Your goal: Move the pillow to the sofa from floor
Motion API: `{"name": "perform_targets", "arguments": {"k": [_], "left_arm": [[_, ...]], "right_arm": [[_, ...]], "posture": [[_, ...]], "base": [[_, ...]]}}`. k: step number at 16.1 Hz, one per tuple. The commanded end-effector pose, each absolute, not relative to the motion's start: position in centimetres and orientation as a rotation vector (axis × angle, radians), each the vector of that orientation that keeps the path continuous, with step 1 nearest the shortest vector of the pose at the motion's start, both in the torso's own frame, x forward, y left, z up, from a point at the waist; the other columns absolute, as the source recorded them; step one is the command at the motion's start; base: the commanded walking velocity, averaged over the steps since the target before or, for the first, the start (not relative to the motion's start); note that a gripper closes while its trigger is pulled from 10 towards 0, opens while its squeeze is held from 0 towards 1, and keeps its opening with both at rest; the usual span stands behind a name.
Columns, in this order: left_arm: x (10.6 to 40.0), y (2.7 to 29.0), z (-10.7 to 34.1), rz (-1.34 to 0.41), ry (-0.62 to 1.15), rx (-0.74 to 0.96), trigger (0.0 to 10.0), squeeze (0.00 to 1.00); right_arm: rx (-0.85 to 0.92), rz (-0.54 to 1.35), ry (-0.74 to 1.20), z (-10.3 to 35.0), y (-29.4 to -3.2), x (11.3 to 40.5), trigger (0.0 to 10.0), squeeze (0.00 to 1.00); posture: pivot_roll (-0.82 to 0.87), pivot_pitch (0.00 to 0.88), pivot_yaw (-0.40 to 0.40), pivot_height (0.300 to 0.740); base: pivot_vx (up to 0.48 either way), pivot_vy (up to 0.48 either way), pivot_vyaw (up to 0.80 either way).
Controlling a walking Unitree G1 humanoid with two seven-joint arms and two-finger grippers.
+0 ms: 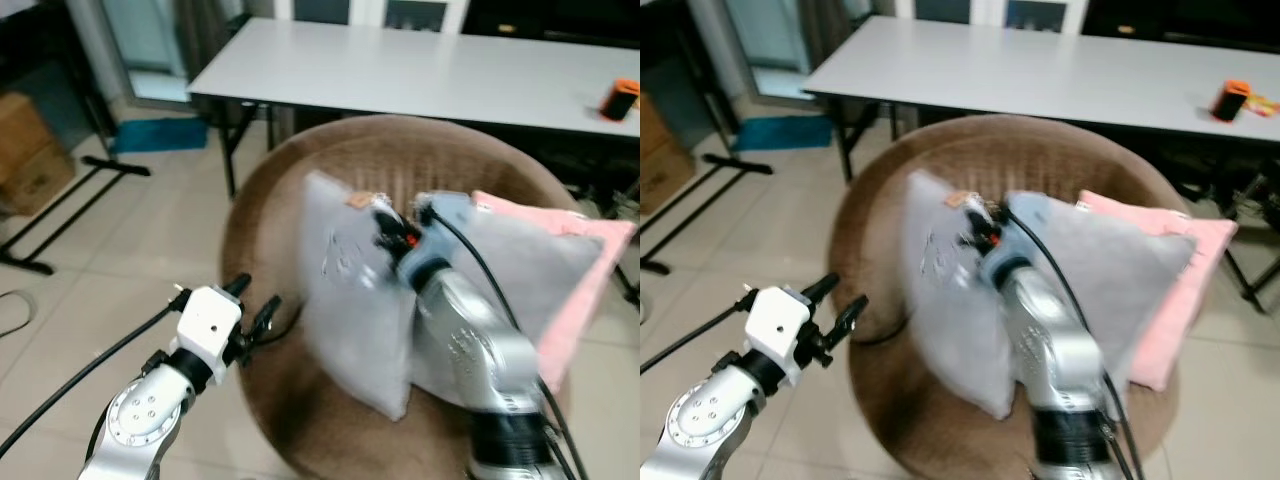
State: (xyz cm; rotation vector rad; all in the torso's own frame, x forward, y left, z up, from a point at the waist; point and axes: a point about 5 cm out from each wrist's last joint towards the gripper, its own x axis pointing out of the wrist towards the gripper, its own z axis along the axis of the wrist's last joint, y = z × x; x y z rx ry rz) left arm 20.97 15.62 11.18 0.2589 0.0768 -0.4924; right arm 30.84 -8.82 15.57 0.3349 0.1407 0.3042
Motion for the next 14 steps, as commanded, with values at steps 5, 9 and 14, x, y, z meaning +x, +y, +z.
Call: {"name": "perform_targets", "arguments": {"k": [5, 9, 14], "left_arm": [[20.4, 15.2, 10.8, -0.593, 0.128, 0.265, 10.0, 0.0], [20.3, 15.2, 10.7, -0.622, 0.146, 0.276, 10.0, 0.0], [20.4, 15.2, 10.7, -0.631, 0.145, 0.285, 10.0, 0.0]], "right_arm": [[0.537, 0.185, 0.248, 12.6, -9.1, 35.3, 10.0, 0.0], [0.544, 0.037, 0.403, 8.4, -11.4, 35.9, 10.0, 0.34], [0.412, 0.125, 0.234, 10.3, -13.2, 37.1, 10.0, 1.0]], "posture": [[-0.03, 0.0, -0.002, 0.74], [-0.02, 0.0, -0.002, 0.74], [-0.02, 0.0, 0.003, 0.74]], "base": [[0.0, 0.0, 0.0], [0.0, 0.0, 0.0], [0.0, 0.0, 0.0]]}}
